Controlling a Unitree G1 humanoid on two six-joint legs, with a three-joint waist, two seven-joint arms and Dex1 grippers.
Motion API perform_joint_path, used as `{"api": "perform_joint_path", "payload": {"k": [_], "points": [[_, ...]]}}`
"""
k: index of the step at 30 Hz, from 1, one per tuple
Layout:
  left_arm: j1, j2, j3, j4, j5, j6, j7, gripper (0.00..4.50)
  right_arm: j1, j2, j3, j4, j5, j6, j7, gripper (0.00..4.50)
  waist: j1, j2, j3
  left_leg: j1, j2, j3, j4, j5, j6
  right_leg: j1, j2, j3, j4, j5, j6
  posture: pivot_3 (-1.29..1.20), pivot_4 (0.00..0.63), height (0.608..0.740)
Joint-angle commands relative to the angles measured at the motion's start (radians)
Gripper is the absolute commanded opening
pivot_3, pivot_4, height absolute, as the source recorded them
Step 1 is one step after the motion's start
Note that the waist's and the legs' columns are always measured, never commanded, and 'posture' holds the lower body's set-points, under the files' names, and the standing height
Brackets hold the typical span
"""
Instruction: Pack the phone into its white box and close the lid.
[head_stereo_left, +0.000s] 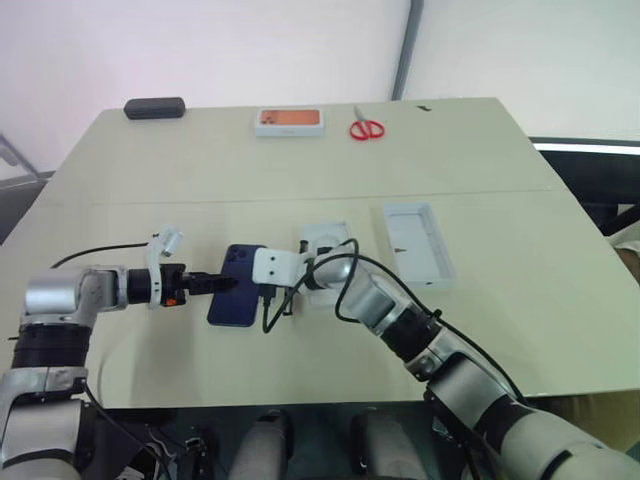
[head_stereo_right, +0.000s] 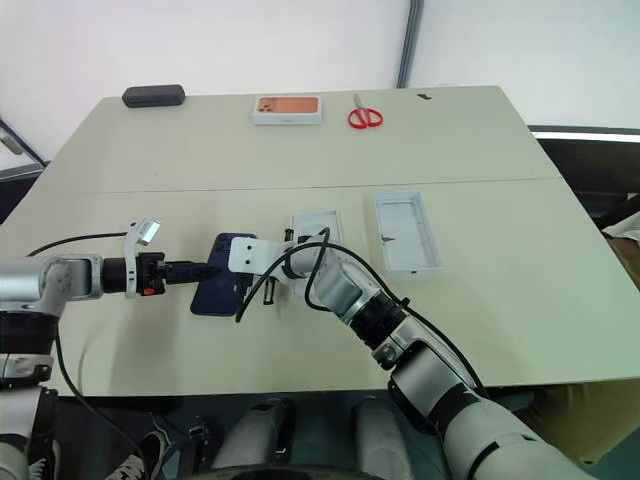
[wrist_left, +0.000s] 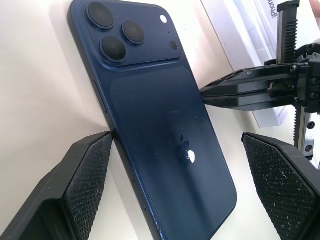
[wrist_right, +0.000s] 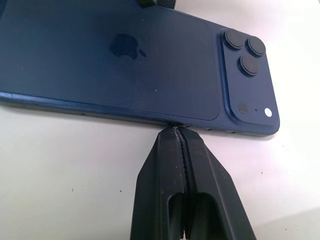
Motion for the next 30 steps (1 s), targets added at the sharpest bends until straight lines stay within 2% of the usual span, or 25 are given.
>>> {"api": "perform_joint_path", "payload": {"k": [1, 5, 13, 18, 22, 27, 30], "points": [[0.028, -0.082, -0.077, 0.0, -0.056, 0.09, -0.006, 4.37, 0.003, 0.026, 0.022, -0.019, 0.005, -0.01, 0.006, 0.03, 0.0, 0.0, 0.0, 0.001, 0.0, 0.0, 0.0, 0.0, 0.0, 0.001, 0.0, 0.0, 0.0, 0.0, 0.0, 0.0, 0.15, 0.74], [-0.004, -0.089, -0.037, 0.036, -0.064, 0.113, 0.005, 4.37, 0.004, 0.021, 0.019, -0.016, -0.001, -0.018, 0.005, 0.03, 0.002, 0.0, 0.0, 0.009, 0.0, 0.0, -0.005, 0.0, 0.0, 0.005, -0.001, 0.0, -0.005, 0.0, 0.0, 0.0, 0.15, 0.74], [-0.051, -0.099, -0.04, -0.01, -0.043, 0.172, 0.069, 4.37, 0.007, 0.026, 0.016, -0.017, 0.0, -0.02, 0.002, 0.03, 0.003, 0.0, 0.0, 0.009, 0.0, 0.0, -0.005, 0.0, 0.0, 0.005, -0.001, 0.0, -0.005, 0.0, 0.0, 0.0, 0.15, 0.74], [-0.051, -0.126, -0.023, -0.092, -0.086, 0.244, 0.106, 4.37, 0.004, 0.026, 0.013, -0.008, -0.001, -0.026, -0.001, 0.03, 0.004, 0.0, 0.0, 0.009, 0.0, -0.001, -0.005, 0.0, 0.0, 0.005, -0.001, 0.0, -0.005, 0.0, 0.0, 0.0, 0.15, 0.74], [-0.044, -0.145, 0.031, -0.057, -0.095, 0.264, 0.126, 4.37, 0.003, 0.025, 0.009, -0.004, -0.002, -0.024, -0.001, 0.03, 0.004, 0.0, 0.0, 0.009, 0.0, -0.001, -0.005, 0.0, 0.0, 0.005, -0.001, -0.001, -0.005, 0.0, 0.0, 0.0, 0.15, 0.74], [-0.046, -0.157, 0.023, -0.098, -0.093, 0.289, 0.158, 4.37, 0.008, 0.022, 0.011, -0.006, -0.003, -0.031, -0.002, 0.03, 0.005, -0.001, 0.0, 0.009, 0.0, -0.001, -0.005, 0.0, 0.0, 0.006, -0.002, -0.001, -0.006, 0.0, 0.0, 0.0, 0.15, 0.74], [-0.098, -0.171, 0.053, -0.074, -0.099, 0.321, 0.195, 4.37, 0.004, 0.026, 0.012, 0.003, -0.003, -0.04, -0.006, 0.03, 0.002, -0.002, 0.0, 0.008, 0.0, -0.001, -0.006, 0.0, 0.0, 0.005, -0.002, 0.0, -0.006, 0.0, 0.0, 0.0, 0.15, 0.74]]}}
